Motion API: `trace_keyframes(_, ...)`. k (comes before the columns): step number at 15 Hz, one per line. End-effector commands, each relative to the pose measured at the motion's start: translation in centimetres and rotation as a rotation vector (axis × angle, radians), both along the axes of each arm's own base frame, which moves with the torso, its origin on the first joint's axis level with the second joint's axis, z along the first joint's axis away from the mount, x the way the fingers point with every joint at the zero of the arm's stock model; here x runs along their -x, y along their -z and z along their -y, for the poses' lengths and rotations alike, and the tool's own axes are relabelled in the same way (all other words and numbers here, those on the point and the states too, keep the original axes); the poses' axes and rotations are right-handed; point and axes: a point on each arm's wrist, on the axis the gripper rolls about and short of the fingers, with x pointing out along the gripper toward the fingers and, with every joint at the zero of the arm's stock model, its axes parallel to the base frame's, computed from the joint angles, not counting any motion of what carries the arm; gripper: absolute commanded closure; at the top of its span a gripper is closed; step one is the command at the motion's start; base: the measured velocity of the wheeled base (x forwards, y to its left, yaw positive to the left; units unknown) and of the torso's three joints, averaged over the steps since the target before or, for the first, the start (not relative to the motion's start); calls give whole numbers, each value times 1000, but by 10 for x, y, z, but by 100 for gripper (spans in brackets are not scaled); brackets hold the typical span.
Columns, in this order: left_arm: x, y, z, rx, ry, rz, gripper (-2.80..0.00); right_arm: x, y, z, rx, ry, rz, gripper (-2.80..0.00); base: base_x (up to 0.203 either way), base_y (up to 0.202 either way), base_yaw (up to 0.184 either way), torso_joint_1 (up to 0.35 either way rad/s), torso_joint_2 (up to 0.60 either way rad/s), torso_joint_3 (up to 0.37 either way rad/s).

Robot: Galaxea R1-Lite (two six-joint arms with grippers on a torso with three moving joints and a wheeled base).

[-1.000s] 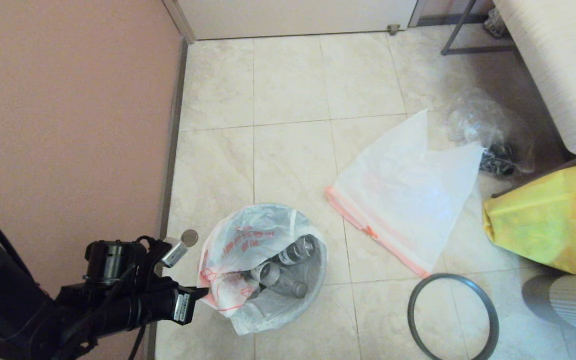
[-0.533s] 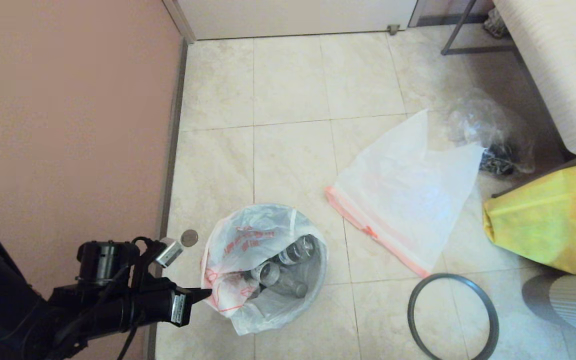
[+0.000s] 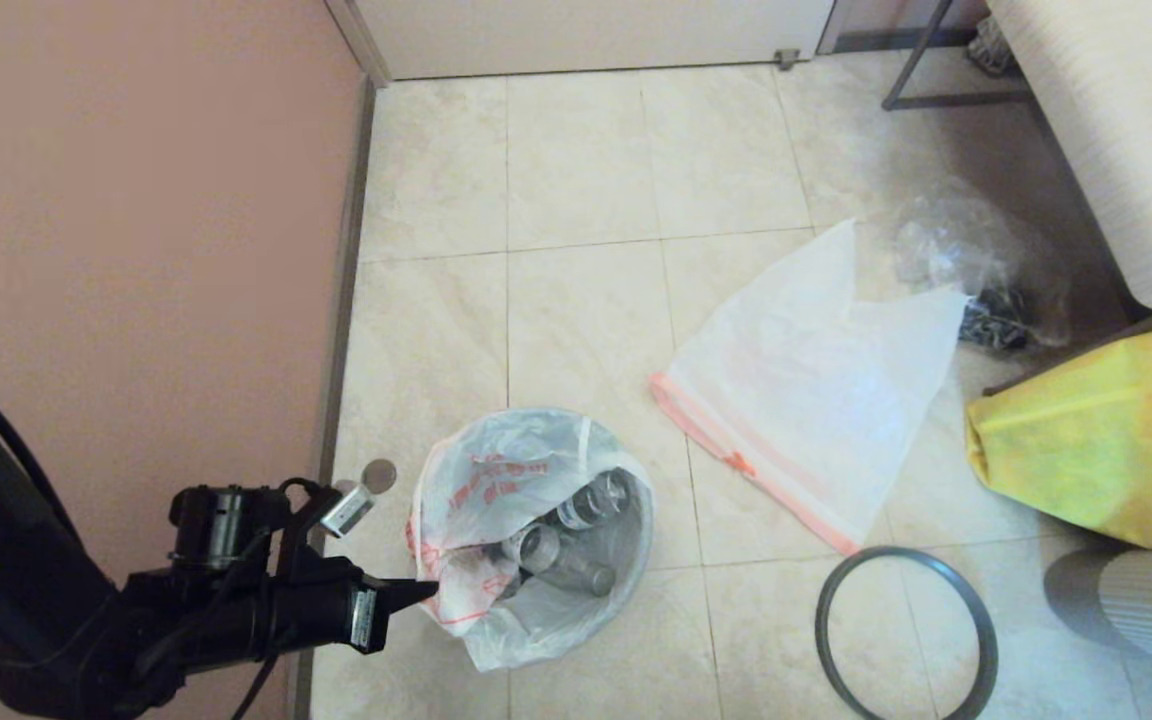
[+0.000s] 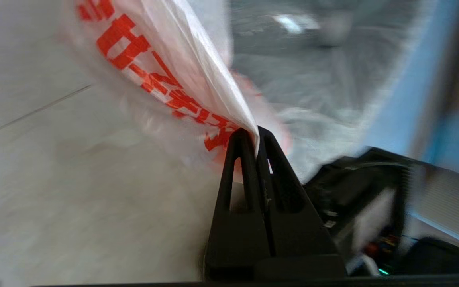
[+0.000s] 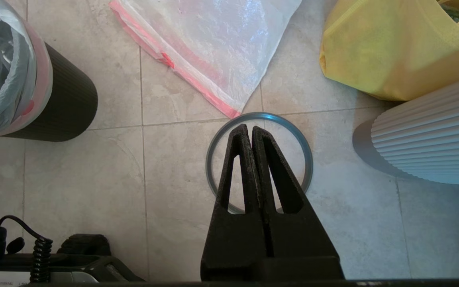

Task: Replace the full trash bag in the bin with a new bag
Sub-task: Place the trash bag on the floor

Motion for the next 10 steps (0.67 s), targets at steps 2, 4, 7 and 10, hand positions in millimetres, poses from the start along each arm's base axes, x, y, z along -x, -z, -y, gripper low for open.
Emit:
trace_keyframes(2, 1, 2, -1, 77, 73, -14, 0, 0, 0, 0, 0, 0, -1, 0, 0, 0, 0, 0, 0, 0)
trace_keyframes(4, 1, 2, 0, 107, 106, -18, 0, 0, 0, 0, 0, 0, -1, 0, 0, 0, 0, 0, 0, 0)
trace_keyframes(7, -5, 6, 0, 154, 153, -29, 0, 0, 0, 0, 0, 0, -1, 0, 0, 0, 0, 0, 0, 0)
trace_keyframes(10, -14, 12, -1, 229, 225, -38, 0, 0, 0, 0, 0, 0, -1, 0, 0, 0, 0, 0, 0, 0)
